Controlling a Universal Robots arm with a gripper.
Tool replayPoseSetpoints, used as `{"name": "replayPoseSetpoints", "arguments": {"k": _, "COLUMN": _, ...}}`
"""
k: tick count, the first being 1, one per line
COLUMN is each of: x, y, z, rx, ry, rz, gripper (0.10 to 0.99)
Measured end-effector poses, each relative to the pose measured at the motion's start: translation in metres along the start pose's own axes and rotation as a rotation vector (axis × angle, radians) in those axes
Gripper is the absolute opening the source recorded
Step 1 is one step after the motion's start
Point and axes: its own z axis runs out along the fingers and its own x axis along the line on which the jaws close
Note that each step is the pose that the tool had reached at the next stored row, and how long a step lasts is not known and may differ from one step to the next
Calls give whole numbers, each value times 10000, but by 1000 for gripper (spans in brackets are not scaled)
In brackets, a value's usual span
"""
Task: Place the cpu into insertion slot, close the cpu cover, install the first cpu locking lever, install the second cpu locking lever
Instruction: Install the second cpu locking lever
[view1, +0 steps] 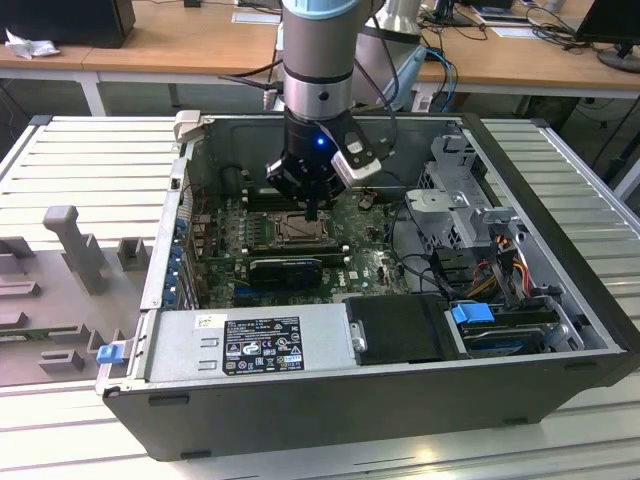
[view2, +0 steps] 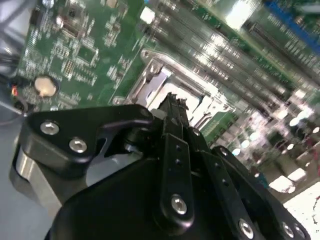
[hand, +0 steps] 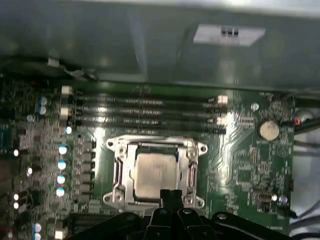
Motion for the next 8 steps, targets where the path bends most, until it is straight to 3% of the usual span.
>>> {"name": "replayPoseSetpoints", "arguments": {"k": 1, "x": -10, "y": -23, "z": 5, "rx": -40, "ry": 177, "rz": 5, "gripper": 106}}
{"name": "replayPoseSetpoints", "arguments": {"k": 2, "x": -14, "y": -60, "z": 7, "rx": -228, "ry": 311, "rz": 10, "gripper": 106}}
{"name": "replayPoseSetpoints", "arguments": {"k": 4, "x": -12, "y": -114, "z": 7, "rx": -337, "ry": 311, "rz": 10, "gripper": 106}}
{"name": "replayPoseSetpoints", "arguments": {"k": 8, "x": 4, "y": -344, "z": 10, "rx": -451, "ry": 304, "rz": 11, "gripper": 106}}
